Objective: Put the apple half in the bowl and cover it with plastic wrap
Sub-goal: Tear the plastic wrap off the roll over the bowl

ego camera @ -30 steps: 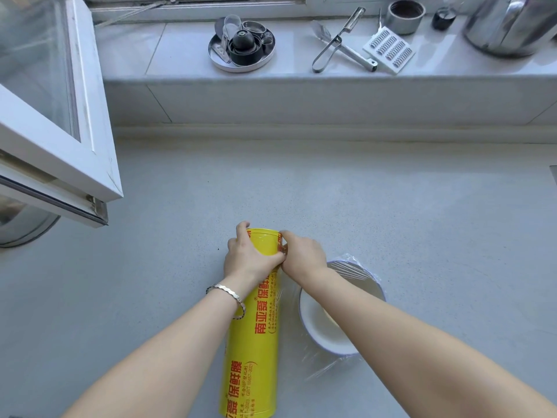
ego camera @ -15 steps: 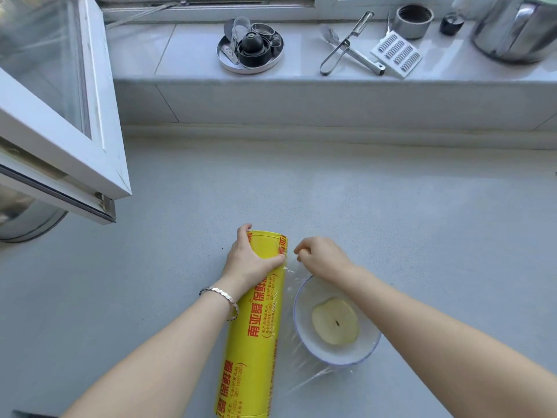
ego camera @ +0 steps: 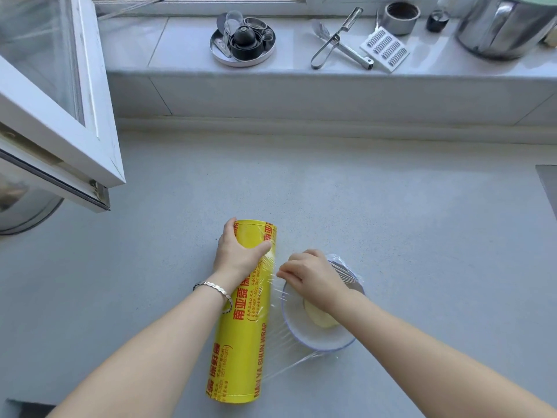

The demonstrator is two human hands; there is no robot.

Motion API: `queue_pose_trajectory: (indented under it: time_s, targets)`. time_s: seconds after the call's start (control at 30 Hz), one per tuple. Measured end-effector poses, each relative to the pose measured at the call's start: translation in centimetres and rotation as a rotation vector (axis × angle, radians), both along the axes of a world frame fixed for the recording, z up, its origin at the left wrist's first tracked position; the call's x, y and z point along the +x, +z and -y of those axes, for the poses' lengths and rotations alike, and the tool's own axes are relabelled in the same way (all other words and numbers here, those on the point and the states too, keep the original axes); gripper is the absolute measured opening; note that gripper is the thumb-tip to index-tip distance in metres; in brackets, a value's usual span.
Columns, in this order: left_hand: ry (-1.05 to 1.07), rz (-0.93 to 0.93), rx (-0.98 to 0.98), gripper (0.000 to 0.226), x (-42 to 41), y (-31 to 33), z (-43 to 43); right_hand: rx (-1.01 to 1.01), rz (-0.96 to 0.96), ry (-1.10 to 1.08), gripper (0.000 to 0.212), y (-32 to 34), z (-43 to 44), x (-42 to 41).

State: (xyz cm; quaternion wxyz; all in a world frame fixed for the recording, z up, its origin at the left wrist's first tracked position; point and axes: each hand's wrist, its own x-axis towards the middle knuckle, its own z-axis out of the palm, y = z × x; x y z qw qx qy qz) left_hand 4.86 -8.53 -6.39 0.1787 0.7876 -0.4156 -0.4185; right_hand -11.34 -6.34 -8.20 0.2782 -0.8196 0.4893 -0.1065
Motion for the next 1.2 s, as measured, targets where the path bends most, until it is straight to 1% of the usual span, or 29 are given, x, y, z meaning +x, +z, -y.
queue_pose_trajectory:
  time_s: [0.13,0.37,0.53,0.6,0.67,0.73,0.8,0.87,0.97,1.03,1.13,1.2]
  targets:
    - [0.036,-0.007,-0.019,0.093,0.4,0.1,0.1,0.022,0.097,0.003,0.035,-0.2,-0.3,-0.7]
    - [0.274,-0.029,-0.033,0.093,0.9,0.3,0.3,-0.02,0.2,0.024,0.026,-0.6,-0.3,-0.3]
    - [0.276,-0.052,-0.013,0.094,0.9,0.3,0.2,-0.013,0.28,0.026,0.027,-0.1,0.1,-0.8]
    - [0.23,-0.058,-0.003,0.096,0.9,0.3,0.2,0.028,0.26,0.009,0.028,0.6,0.2,-0.6]
    - [0.194,-0.053,0.008,0.099,0.9,0.2,0.2,0.187,0.23,-0.047,0.022,1.5,0.3,-0.2]
    - [0.18,-0.051,0.016,0.1,0.9,0.1,0.1,0.365,0.189,-0.113,0.025,2.1,0.7,0.4]
    - [0.174,-0.047,0.019,0.1,0.9,0.1,0.1,0.431,0.079,-0.127,0.031,2.5,1.2,1.4]
    - [0.168,-0.039,0.018,0.099,0.9,0.2,0.1,0.429,-0.03,-0.106,0.034,2.4,1.5,2.4]
    - [0.141,-0.033,0.021,0.099,0.7,0.3,-0.1,0.424,-0.084,-0.068,0.04,2.3,1.8,3.1]
    - [0.112,-0.028,0.018,0.104,0.4,0.4,-0.4,0.412,-0.055,-0.062,0.042,2.2,1.9,3.0]
    - [0.056,-0.015,0.039,0.122,0.2,0.5,-0.6,0.36,-0.004,-0.072,0.045,2.0,2.1,2.8]
    - [0.039,-0.016,0.049,0.125,0.2,0.5,-0.6,0.311,-0.001,-0.08,0.047,1.8,1.9,2.7]
